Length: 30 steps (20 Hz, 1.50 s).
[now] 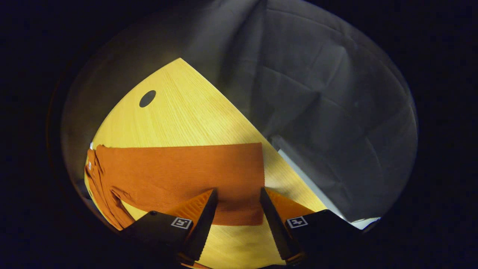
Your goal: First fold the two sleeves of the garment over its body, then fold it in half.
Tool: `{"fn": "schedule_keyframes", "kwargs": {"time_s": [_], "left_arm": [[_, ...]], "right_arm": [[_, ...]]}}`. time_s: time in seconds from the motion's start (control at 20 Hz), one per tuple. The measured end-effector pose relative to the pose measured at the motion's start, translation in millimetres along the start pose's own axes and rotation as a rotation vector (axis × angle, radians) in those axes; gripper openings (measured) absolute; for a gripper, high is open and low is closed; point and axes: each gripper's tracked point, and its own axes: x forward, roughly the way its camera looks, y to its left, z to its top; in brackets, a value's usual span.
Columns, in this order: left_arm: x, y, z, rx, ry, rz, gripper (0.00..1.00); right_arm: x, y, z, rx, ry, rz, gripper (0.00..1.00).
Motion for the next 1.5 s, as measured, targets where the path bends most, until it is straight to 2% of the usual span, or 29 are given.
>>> {"fn": "schedule_keyframes", "kwargs": {"time_s": [0.15,0.25,0.4,0.45,0.5,0.6,0.75,1.0,1.25,1.5], "left_arm": [[5,-1,-20,0.002,0.05,-0.023,0.98],[8,6,-26,0.007,0.065,-0.025,0.99],[8,18,-31,-0.014,0.065,-0.026,0.99],[8,23,-37,-0.021,0.073,-0.025,0.99],[7,28,-41,-0.027,0.081,-0.025,0.99],[5,42,-49,-0.026,0.093,-0.013,0.99],[2,63,-62,-0.04,0.112,0.005,0.98],[-6,89,-68,-0.043,0.092,0.015,0.98],[-19,98,-80,0.013,0.055,-0.012,0.98],[-30,101,-96,-0.078,0.076,-0.059,0.98]], "right_arm": [[-3,-8,9,0.047,0.081,0.025,0.77],[-2,-14,10,0.012,0.117,0.017,0.7],[2,-11,7,-0.019,0.138,0.049,0.22],[-1,-6,3,-0.01,0.155,0.071,0.2],[-5,0,-2,0.002,0.174,0.094,0.08],[-16,12,-7,0.011,0.182,0.139,0.06],[-37,17,2,-0.029,0.119,0.136,0.08],[-101,66,25,-0.075,0.013,0.202,0.1],[-160,155,11,-0.166,-0.042,0.277,0.08],[-208,271,-38,-0.302,-0.047,0.385,0.08]]}}
